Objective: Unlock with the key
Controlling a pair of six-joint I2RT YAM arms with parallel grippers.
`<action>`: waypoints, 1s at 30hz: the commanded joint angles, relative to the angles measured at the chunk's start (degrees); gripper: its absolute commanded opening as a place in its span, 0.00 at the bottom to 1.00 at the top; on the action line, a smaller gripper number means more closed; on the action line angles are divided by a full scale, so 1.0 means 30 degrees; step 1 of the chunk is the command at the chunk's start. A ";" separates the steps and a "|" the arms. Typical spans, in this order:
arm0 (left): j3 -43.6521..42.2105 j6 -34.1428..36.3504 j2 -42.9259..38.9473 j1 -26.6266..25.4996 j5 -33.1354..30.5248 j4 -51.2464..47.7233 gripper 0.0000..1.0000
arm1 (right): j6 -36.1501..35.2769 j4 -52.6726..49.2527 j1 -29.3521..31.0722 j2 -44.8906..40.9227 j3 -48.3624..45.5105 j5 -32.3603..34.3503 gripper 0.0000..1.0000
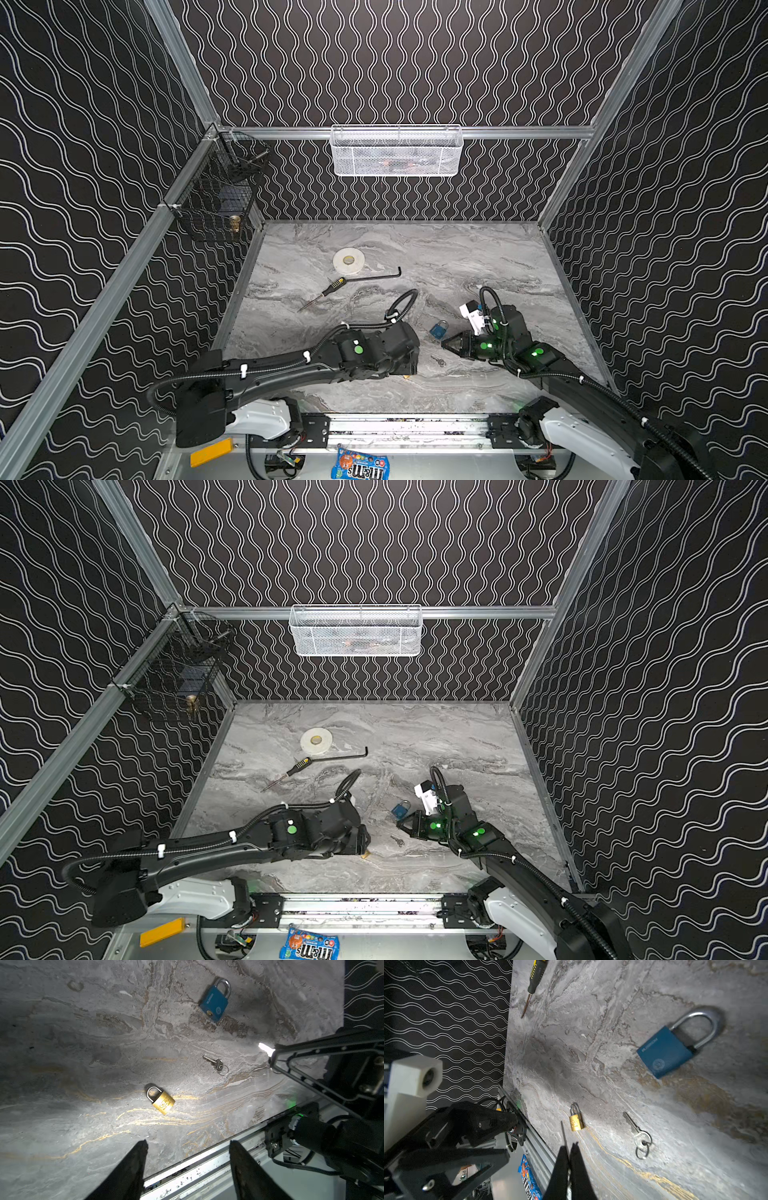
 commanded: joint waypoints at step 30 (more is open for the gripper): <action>0.2774 -0.1943 0.8408 -0.0659 -0.0677 -0.0608 0.56 | 0.1308 0.0805 -0.0586 0.0420 0.0288 0.1666 0.00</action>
